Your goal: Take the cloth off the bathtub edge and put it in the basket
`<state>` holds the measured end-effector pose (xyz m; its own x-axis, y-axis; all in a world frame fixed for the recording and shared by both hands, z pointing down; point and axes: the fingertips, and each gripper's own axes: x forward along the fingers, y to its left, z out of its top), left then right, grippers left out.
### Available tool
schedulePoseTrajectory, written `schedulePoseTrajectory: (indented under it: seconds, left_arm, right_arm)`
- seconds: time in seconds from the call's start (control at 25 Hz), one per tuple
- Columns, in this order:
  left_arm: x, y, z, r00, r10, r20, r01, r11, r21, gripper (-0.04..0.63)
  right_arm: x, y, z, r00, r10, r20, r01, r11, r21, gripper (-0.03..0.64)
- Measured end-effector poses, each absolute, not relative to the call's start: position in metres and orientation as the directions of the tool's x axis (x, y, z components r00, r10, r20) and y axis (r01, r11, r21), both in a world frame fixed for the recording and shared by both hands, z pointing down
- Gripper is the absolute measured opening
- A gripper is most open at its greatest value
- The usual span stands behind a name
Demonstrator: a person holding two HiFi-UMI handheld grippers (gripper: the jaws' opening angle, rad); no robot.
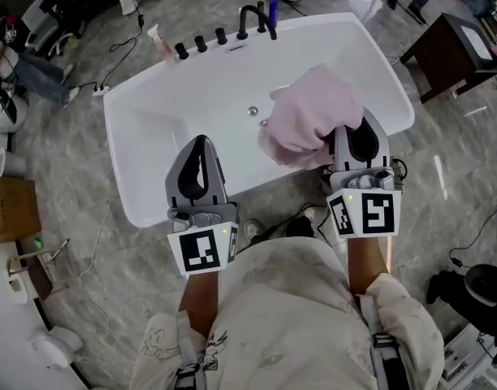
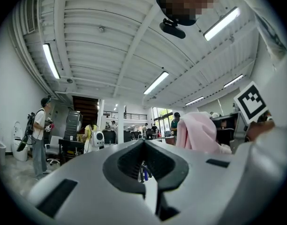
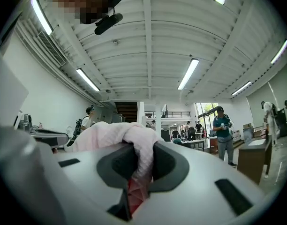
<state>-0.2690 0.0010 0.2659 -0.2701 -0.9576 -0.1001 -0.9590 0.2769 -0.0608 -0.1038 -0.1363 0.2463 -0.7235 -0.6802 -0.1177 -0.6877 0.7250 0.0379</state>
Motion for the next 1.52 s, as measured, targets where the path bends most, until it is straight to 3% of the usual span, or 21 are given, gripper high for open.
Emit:
schedulePoseTrajectory:
  seconds: [0.32,0.88,1.52]
  left_arm:
    - [-0.230,-0.051,0.269,-0.154,-0.982,-0.106,-0.985,0.161,-0.061,0.003]
    - [-0.080,-0.167,0.282,0.170,-0.982,-0.087,-0.985,-0.166,-0.055,0.003]
    - [0.088,-0.259,0.301,0.430,-0.899,-0.079,-0.903,-0.430,-0.022,0.003]
  right_arm:
    - [-0.038,-0.172,0.250,-0.618,-0.776,-0.129,-0.783,0.621,0.015,0.037]
    - [0.160,-0.220,0.257,-0.295,-0.948,-0.117,-0.956,0.293,0.036,0.037]
    - [0.337,-0.235,0.262,-0.007,-0.993,-0.114,-0.998,0.000,0.065,0.037]
